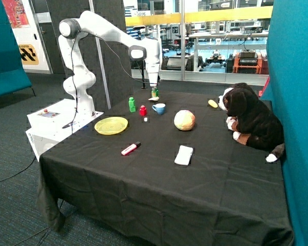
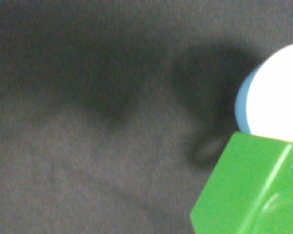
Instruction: Stack green blocks
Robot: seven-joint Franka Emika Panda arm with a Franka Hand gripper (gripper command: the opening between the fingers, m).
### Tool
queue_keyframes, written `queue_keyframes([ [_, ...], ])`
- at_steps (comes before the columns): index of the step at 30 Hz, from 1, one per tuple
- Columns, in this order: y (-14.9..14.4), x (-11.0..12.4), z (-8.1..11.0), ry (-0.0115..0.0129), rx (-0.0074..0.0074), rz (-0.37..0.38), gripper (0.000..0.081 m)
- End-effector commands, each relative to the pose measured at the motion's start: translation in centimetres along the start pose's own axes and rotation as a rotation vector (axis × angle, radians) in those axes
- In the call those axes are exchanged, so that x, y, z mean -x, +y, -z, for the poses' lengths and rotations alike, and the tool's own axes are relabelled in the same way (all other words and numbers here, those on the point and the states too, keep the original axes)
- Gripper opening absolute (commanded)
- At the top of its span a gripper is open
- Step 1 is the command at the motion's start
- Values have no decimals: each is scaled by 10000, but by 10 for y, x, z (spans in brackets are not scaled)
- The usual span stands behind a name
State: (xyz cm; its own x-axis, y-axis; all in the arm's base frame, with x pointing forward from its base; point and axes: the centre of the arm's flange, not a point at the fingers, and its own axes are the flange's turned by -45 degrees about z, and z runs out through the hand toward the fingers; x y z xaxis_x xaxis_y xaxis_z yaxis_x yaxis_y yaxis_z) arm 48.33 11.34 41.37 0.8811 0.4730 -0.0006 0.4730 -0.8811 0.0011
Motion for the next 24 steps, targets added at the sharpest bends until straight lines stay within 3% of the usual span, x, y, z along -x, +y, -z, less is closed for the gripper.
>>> queue_keyframes([
  [1,2,27,7,6,-11,-83,0],
  [24,-10,66,20,6,-11,-338,0],
])
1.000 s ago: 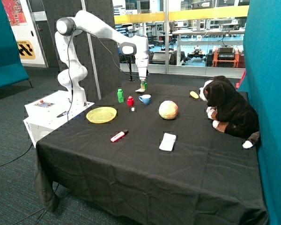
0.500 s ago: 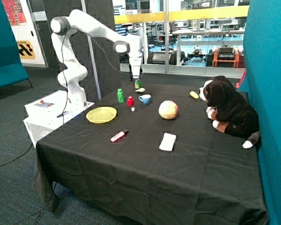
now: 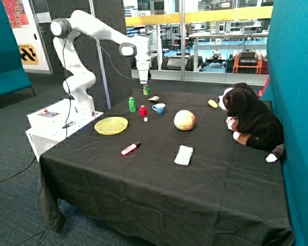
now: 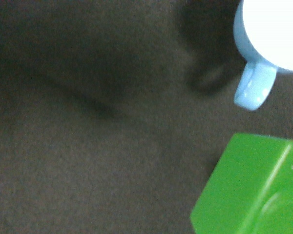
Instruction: Stack green blocks
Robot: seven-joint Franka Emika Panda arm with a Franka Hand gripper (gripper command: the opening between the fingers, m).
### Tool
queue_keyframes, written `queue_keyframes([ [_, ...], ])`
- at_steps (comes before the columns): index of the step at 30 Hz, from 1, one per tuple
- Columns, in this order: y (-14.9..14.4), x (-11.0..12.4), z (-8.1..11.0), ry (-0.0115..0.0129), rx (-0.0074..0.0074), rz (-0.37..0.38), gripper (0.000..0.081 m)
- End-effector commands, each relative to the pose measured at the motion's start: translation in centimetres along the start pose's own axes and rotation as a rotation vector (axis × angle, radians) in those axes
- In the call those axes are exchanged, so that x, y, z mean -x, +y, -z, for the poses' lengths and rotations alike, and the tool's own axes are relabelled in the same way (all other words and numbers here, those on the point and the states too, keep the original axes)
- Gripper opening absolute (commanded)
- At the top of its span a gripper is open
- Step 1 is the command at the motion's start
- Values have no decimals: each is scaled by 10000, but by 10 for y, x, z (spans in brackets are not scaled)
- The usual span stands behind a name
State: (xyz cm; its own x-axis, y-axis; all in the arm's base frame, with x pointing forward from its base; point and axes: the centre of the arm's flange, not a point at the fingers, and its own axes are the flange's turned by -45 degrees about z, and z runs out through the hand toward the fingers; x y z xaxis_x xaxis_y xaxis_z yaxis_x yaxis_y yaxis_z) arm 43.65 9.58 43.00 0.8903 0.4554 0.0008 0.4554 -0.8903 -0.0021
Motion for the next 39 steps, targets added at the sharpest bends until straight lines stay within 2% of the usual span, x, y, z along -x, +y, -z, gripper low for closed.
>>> queue_keyframes([
  [1,-3,18,3,-8,21,-178,0],
  [7,-4,29,-2,-8,21,-93,0],
  [19,-3,35,4,-8,21,-141,0],
  [39,-23,62,7,-8,21,-76,0],
])
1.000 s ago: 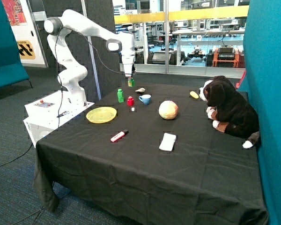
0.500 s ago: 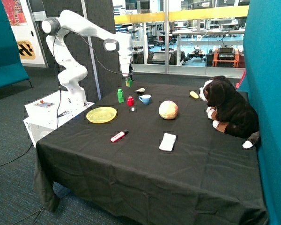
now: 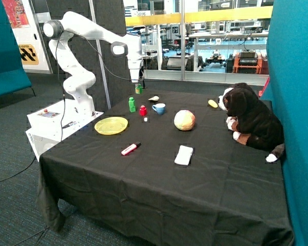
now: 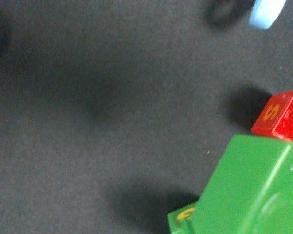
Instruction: Stack green blocks
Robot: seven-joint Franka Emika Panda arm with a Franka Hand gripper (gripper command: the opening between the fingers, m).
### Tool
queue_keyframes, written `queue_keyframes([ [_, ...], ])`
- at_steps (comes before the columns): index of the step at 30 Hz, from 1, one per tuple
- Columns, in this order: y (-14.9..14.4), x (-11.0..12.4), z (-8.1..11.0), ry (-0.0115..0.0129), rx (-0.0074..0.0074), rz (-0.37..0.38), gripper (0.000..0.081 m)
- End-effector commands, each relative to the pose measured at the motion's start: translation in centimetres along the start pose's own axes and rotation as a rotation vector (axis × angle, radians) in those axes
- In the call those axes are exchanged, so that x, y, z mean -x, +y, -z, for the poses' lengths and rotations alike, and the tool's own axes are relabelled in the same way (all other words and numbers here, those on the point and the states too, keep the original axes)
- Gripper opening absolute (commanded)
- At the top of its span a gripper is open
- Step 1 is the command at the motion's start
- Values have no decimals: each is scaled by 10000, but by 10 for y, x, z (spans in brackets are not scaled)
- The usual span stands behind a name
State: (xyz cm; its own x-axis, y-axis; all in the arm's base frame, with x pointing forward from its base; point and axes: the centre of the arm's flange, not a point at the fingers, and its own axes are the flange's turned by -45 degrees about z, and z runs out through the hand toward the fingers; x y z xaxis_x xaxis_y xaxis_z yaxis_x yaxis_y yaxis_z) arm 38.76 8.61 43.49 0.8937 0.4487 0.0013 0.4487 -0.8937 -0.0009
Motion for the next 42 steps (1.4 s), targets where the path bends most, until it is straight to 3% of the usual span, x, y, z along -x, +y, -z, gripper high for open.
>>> queue_keyframes([
  [1,-9,15,1,-13,9,-28,0],
  [20,3,48,-6,-12,9,-488,0],
  [42,7,51,-16,-13,9,-453,0],
])
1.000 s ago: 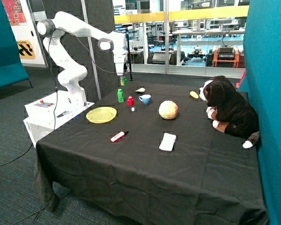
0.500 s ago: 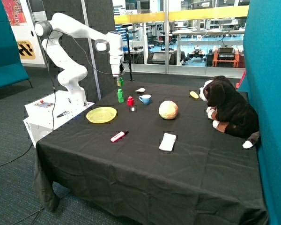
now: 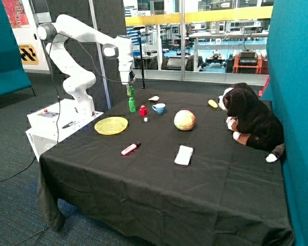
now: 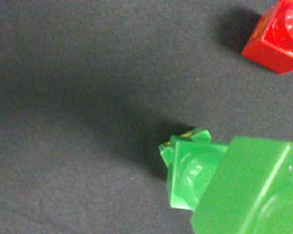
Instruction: Stack green blocks
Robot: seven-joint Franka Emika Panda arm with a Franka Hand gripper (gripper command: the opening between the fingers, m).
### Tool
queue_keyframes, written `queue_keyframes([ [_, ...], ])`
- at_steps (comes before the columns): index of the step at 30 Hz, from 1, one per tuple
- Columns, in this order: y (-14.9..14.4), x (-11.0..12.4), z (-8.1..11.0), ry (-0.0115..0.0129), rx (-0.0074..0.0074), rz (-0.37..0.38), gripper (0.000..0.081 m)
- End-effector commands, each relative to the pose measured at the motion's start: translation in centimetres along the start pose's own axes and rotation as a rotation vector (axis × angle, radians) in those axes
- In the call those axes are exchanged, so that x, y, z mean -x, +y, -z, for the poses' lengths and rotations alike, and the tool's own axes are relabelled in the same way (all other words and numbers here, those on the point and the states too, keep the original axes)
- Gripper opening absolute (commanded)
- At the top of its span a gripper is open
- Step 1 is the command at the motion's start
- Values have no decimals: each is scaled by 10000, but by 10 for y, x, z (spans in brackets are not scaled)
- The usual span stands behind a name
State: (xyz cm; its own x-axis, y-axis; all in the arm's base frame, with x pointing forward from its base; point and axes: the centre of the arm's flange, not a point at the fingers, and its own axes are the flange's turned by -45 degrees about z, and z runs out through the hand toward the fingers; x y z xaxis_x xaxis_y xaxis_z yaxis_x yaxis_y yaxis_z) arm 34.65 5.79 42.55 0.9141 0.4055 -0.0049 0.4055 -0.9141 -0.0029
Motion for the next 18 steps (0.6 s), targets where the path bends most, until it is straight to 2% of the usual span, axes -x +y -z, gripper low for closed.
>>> queue_keyframes([
  [1,0,1,-7,49,29,-4,0],
  [7,-2,1,-8,49,30,236,0],
  [18,-3,3,-12,49,29,40,0],
])
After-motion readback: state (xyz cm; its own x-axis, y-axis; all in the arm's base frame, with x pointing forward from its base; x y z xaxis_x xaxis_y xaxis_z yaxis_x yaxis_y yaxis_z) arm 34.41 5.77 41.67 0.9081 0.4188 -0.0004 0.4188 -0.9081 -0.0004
